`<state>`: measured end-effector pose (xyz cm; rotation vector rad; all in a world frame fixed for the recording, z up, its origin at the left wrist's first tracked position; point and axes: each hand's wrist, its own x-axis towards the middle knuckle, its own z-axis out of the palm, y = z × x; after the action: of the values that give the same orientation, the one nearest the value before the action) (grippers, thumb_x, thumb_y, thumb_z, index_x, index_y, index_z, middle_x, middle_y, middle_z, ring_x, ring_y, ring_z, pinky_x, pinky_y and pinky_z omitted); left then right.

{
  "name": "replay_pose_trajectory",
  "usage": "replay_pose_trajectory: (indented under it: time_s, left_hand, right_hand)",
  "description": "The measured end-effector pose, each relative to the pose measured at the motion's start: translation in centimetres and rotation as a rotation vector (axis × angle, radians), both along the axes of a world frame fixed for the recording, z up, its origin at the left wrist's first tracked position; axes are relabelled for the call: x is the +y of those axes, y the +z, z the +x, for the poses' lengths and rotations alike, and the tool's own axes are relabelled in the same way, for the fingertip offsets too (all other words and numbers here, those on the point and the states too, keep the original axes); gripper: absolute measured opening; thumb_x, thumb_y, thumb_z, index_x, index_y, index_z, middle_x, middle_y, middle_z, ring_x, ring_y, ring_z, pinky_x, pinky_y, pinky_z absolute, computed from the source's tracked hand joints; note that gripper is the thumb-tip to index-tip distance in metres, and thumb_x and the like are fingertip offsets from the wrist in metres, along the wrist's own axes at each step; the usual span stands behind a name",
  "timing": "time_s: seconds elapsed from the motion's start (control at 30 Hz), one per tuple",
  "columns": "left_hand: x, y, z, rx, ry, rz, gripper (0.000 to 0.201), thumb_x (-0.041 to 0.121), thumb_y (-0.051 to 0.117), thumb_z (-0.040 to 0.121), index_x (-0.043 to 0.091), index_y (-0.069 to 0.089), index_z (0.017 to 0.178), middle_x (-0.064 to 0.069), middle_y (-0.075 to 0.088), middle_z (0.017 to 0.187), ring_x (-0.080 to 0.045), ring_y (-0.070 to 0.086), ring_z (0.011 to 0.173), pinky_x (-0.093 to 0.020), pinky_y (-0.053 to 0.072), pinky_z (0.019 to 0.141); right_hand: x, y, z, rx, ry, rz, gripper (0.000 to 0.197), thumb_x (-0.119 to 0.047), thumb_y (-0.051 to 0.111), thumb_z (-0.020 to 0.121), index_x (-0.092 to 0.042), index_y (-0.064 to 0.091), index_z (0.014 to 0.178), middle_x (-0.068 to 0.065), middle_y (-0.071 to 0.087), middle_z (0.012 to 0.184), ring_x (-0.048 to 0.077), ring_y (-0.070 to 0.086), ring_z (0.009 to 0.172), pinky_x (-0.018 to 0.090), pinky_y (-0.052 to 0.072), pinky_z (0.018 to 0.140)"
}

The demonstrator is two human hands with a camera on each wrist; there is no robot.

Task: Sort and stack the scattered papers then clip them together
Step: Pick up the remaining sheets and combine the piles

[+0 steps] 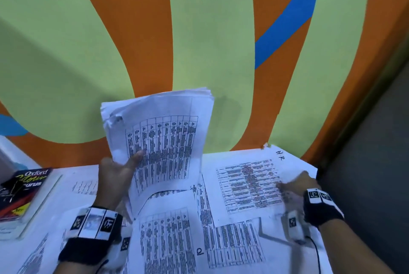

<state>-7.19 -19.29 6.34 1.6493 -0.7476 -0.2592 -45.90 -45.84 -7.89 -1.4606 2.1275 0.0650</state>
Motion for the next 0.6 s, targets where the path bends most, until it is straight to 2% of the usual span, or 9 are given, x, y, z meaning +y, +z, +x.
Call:
replay_pose_trajectory:
  time_s: [0.03,0.07,0.17,0.27,0.33,0.37,0.47,0.5,0.6]
  left_hand:
    - [-0.2,-0.1,0.0,-0.004,-0.011,0.013,0.043,0.014,0.072,0.081,0.011,0.040,0.053,-0.004,0.039,0.049,-0.003,0.033,0.026,-0.012,0.024,0.031]
    - [-0.2,-0.1,-0.1,-0.010,-0.010,0.022,0.038,0.016,0.073,0.081,0.007,0.045,0.056,-0.006,0.042,0.051,-0.004,0.035,0.027,-0.012,0.025,0.031]
    - [-0.5,-0.2,-0.1,-0.006,-0.021,0.014,0.032,0.016,0.072,0.082,0.001,0.052,0.063,-0.010,0.048,0.057,-0.008,0.043,0.034,-0.014,0.031,0.031]
    - [-0.7,-0.3,-0.1,-0.003,-0.023,0.015,0.030,0.020,0.073,0.081,-0.002,0.055,0.070,-0.014,0.051,0.063,-0.020,0.045,0.050,-0.022,0.037,0.042]
    - [-0.8,-0.3,-0.2,0.011,-0.023,0.024,0.031,0.022,0.072,0.081,0.000,0.054,0.068,-0.013,0.050,0.062,-0.021,0.045,0.052,-0.022,0.037,0.044]
    - [-0.9,-0.3,-0.3,0.021,-0.024,0.033,0.033,0.022,0.072,0.081,0.001,0.052,0.066,-0.012,0.049,0.061,-0.020,0.044,0.051,-0.021,0.036,0.042]
    - [-0.7,-0.2,-0.2,0.004,-0.017,0.053,0.037,0.024,0.071,0.081,0.005,0.046,0.061,-0.010,0.045,0.058,-0.017,0.038,0.048,-0.016,0.030,0.036]
    - [-0.6,-0.1,-0.1,-0.001,-0.013,0.057,0.038,0.024,0.071,0.081,0.006,0.045,0.060,-0.010,0.045,0.058,-0.017,0.038,0.048,-0.015,0.029,0.036]
    - [-0.6,0.3,-0.2,-0.008,0.002,0.057,0.044,0.023,0.072,0.081,0.012,0.039,0.056,-0.005,0.042,0.056,-0.015,0.035,0.049,-0.017,0.027,0.037]
  right_hand:
    - [0.4,0.7,0.1,0.017,0.016,-0.042,0.124,-0.069,0.077,0.024,-0.008,0.042,0.127,0.021,0.056,0.126,0.039,0.057,0.113,0.050,0.050,0.094]
    - [0.8,1.0,0.3,-0.010,-0.009,-0.119,0.104,-0.055,0.080,0.034,-0.009,0.047,0.121,0.020,0.058,0.122,0.038,0.058,0.111,0.049,0.050,0.093]
    - [3.8,3.1,2.3,-0.050,0.016,-0.259,0.042,-0.014,0.067,0.074,-0.011,0.055,0.115,0.017,0.061,0.118,0.037,0.060,0.110,0.045,0.050,0.092]
    - [5.9,2.1,4.1,0.003,-0.022,-0.332,0.023,-0.011,0.054,0.086,-0.011,0.063,0.108,0.009,0.057,0.088,0.034,0.064,0.096,0.042,0.052,0.089]
    - [7.2,1.3,4.5,-0.030,-0.022,-0.331,0.019,-0.013,0.053,0.088,-0.008,0.063,0.104,0.009,0.051,0.081,0.034,0.064,0.092,0.040,0.052,0.088]
    - [7.9,1.2,4.5,-0.069,-0.013,-0.303,0.021,-0.015,0.056,0.087,-0.005,0.064,0.103,0.012,0.056,0.085,0.035,0.065,0.096,0.039,0.052,0.087]
    - [7.6,1.4,2.3,-0.195,0.051,-0.318,0.039,-0.042,0.067,0.083,-0.004,0.067,0.093,0.017,0.067,0.094,0.035,0.065,0.097,0.034,0.050,0.077]
    - [7.2,1.9,1.3,-0.209,-0.009,-0.359,0.044,-0.049,0.065,0.082,-0.006,0.067,0.092,0.017,0.066,0.098,0.036,0.063,0.100,0.037,0.050,0.079]
    - [5.8,2.1,-2.9,-0.109,-0.268,-0.360,0.064,-0.059,0.059,0.081,-0.005,0.059,0.116,0.024,0.053,0.125,0.042,0.050,0.117,0.050,0.043,0.096]
